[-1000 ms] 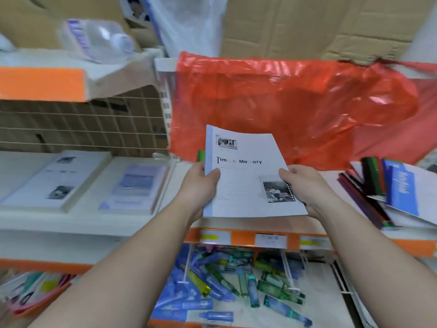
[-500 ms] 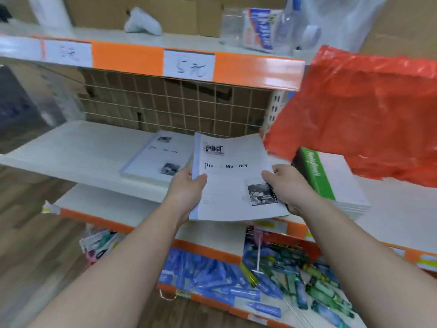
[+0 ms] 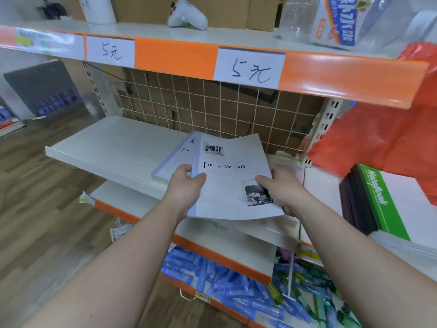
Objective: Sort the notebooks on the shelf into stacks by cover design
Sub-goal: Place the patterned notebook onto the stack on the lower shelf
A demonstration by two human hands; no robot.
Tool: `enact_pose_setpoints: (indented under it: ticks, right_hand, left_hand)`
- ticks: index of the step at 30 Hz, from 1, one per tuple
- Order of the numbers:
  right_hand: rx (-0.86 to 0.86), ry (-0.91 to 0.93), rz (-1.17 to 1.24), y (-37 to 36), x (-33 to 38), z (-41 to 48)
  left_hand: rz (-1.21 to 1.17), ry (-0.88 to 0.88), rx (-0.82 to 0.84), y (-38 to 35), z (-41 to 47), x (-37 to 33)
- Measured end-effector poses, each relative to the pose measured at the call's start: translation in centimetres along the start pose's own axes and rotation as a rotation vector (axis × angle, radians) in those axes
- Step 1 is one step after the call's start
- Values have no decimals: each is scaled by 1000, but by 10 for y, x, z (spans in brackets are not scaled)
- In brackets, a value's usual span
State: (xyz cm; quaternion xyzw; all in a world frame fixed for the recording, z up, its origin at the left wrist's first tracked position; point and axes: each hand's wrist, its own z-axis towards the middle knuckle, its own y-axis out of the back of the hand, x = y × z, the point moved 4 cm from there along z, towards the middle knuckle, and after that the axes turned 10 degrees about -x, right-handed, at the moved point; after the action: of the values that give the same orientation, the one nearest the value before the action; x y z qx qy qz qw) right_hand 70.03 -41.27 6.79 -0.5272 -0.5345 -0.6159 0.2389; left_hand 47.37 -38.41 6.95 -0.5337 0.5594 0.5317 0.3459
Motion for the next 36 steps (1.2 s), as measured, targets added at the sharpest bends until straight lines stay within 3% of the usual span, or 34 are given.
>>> enact_pose_setpoints:
  ticks: [10,20,26,36]
  right_hand:
    - [-113,4,-63,-60,28,46]
    - [-275,-128,-81,-126,29,68]
    - [-304,-181,-41,-138,29,79]
    - [-301,-225,-255,-153,12,86]
  left_hand:
    - [47,-57,91,23,96,-3]
    - [177,-165,277,42,190,7]
    - [210,-144,285,41,220,15]
    - [608,-385,247,30,247,25]
